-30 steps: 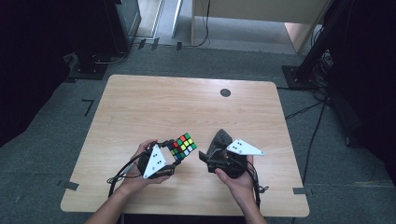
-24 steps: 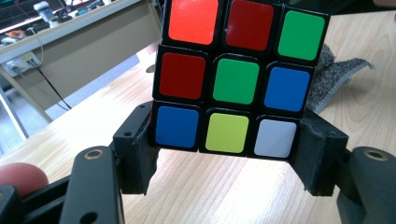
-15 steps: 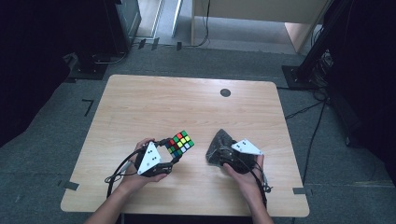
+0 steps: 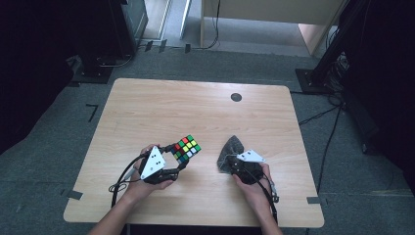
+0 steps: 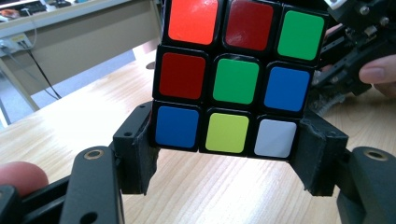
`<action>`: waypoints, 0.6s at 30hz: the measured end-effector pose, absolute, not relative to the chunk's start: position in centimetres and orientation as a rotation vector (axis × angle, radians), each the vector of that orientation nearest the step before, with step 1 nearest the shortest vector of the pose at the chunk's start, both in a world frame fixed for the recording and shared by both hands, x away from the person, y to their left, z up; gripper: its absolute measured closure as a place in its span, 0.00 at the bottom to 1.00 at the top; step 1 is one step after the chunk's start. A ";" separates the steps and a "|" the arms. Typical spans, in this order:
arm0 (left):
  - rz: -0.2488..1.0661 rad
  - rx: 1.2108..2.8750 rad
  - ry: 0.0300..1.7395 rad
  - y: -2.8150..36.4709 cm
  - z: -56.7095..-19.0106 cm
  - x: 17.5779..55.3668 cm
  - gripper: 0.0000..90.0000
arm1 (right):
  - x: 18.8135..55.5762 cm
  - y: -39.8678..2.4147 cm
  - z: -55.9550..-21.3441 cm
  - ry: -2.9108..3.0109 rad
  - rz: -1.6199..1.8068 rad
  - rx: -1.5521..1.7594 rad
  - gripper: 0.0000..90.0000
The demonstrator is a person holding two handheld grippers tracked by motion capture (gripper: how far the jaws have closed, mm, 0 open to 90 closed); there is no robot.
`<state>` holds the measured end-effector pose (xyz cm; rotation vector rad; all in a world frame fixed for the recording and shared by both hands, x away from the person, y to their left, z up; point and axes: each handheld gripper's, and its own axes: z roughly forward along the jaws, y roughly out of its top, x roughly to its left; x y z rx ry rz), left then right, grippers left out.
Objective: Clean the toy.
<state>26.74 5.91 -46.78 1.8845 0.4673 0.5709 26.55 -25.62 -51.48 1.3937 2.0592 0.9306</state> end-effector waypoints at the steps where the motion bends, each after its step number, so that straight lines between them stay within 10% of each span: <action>1: 0.571 1.886 0.466 5.9 -46.8 26.7 0.37 | 26.5 -25.7 -51.4 2.063 0.939 1.398 0.71; 18: 0.544 1.998 0.403 3.8 -47.5 26.1 0.37 | 21.8 -22.0 -42.7 1.946 1.555 1.003 0.76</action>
